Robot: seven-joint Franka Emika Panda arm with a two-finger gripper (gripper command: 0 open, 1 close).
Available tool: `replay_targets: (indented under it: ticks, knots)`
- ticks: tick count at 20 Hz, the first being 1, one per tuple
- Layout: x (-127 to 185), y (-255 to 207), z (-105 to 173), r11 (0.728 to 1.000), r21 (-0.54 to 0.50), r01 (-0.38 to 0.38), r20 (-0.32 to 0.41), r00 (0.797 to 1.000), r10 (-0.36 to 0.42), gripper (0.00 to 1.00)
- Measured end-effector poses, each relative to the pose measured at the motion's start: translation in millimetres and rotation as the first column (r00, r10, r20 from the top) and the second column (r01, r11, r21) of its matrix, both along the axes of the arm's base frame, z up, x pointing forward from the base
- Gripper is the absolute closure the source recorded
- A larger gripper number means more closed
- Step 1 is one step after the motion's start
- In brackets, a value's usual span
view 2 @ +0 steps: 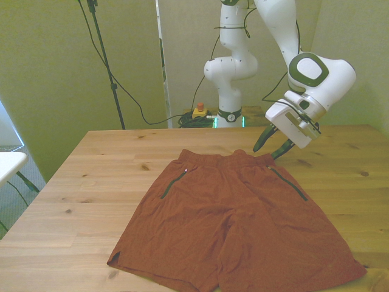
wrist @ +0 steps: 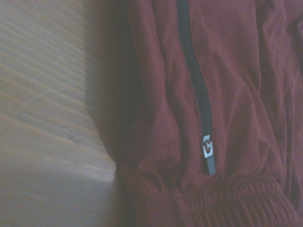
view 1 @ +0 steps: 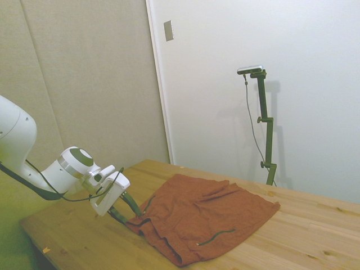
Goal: Fold the shorts
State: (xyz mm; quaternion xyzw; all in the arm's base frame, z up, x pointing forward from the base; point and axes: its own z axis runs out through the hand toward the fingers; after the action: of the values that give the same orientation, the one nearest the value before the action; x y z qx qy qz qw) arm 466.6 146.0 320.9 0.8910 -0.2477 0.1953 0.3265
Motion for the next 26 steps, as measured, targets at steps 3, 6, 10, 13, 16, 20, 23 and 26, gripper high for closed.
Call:
replay_targets:
  ticks: [3, 6, 10, 13, 16, 20, 23, 26]
  knots:
    - [1.2, -0.2, -2.9, 1.0, 0.0, 0.001, -0.005, 1.0, -0.001, 1.0]
    - [1.5, 0.4, -5.9, 1.0, 0.001, -0.002, -0.01, 1.0, 0.002, 1.0]
    - [1.7, 2.1, -7.7, 1.0, 0.007, -0.008, -0.01, 1.0, 0.008, 1.0]
    - [1.6, 5.0, -7.8, 1.0, 0.014, -0.017, -0.007, 1.0, 0.017, 1.0]
    - [0.7, 7.2, -8.5, 1.0, 0.018, -0.024, -0.007, 1.0, 0.024, 1.0]
    - [0.3, 7.7, -6.1, 0.999, 0.021, -0.027, -0.001, 1.0, 0.027, 1.0]
    - [-2.2, 13.8, 3.0, 0.998, 0.051, -0.042, 0.024, 0.999, 0.041, 1.0]
    - [-12.4, 22.1, 23.3, 0.991, 0.131, -0.025, 0.058, 0.998, 0.018, 1.0]
